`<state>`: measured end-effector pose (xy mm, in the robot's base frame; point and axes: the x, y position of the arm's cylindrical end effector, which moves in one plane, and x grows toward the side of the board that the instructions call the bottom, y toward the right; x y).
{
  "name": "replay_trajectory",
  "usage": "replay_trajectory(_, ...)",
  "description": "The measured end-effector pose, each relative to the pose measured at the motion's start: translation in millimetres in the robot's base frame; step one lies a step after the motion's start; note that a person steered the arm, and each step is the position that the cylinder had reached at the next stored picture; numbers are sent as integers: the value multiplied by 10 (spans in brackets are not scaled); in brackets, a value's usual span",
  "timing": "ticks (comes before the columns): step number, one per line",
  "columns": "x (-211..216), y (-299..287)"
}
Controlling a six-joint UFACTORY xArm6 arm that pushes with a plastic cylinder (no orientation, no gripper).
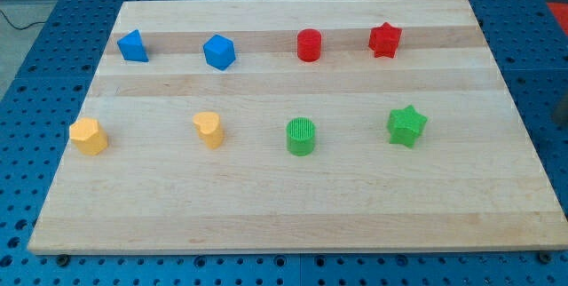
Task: Move the yellow hexagon to the bottom right of the blue triangle
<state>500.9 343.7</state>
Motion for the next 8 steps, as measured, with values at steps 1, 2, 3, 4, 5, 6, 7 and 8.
replay_trajectory(1,743,-551)
replay_trajectory(2,976,-1707)
replay_trajectory(3,978,-2986)
replay_trajectory(4,977,-4203)
replay_trajectory(5,961,-4947)
replay_trajectory(6,547,-5470)
replay_trajectory(7,247,-5561)
replay_trajectory(8,369,-5595)
